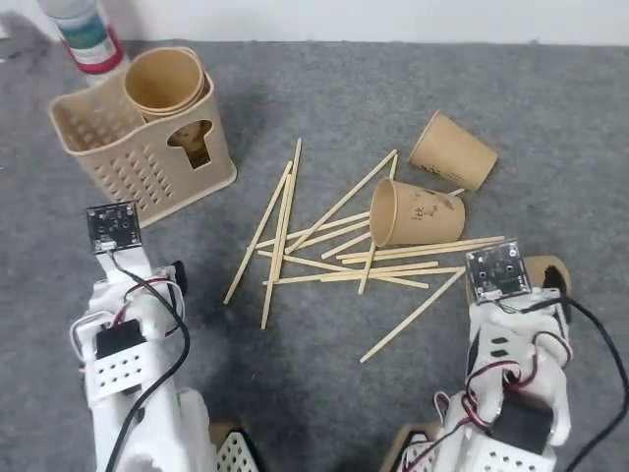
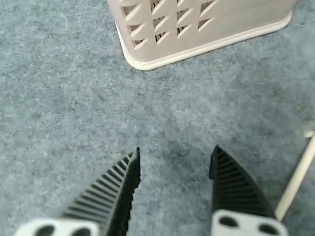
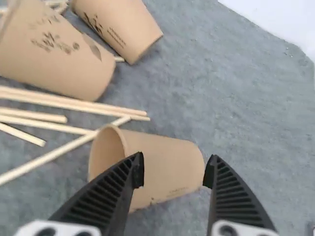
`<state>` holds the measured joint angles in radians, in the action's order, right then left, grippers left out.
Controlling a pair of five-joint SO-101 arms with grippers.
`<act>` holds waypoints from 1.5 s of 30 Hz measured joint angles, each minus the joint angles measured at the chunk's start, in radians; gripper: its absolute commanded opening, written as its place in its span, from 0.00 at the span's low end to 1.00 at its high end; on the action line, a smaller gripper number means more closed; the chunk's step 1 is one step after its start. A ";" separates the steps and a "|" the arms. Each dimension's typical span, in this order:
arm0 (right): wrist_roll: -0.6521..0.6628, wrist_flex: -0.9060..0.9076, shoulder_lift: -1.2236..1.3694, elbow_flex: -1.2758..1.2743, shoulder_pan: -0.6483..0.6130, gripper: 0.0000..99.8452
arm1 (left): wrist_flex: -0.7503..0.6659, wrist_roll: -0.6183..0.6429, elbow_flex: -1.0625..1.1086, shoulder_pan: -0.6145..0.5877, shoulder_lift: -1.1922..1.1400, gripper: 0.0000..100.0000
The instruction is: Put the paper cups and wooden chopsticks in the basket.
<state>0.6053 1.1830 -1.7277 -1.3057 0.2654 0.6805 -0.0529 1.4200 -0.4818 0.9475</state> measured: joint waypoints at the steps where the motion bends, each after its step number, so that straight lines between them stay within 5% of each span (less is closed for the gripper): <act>1: 0.018 0.011 0.000 0.000 0.003 0.21 | 0.000 0.000 0.000 0.000 0.000 0.22; 19: 0.127 0.107 0.000 -0.071 -0.054 0.21 | 0.000 0.000 0.000 0.006 0.000 0.22; 31: 0.127 -0.187 0.002 -0.265 0.023 0.20 | 0.000 0.000 0.000 0.006 0.000 0.22; 39: 0.209 -0.284 0.003 -0.273 0.080 0.01 | 0.000 0.000 0.000 0.006 0.000 0.22; 45: 0.299 -0.299 -0.018 -0.273 0.089 0.01 | 0.000 0.000 0.000 0.006 0.000 0.22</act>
<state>0.9045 0.8838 -1.7461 -1.5789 0.3544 0.6805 -0.0529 1.4200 -0.4757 0.9475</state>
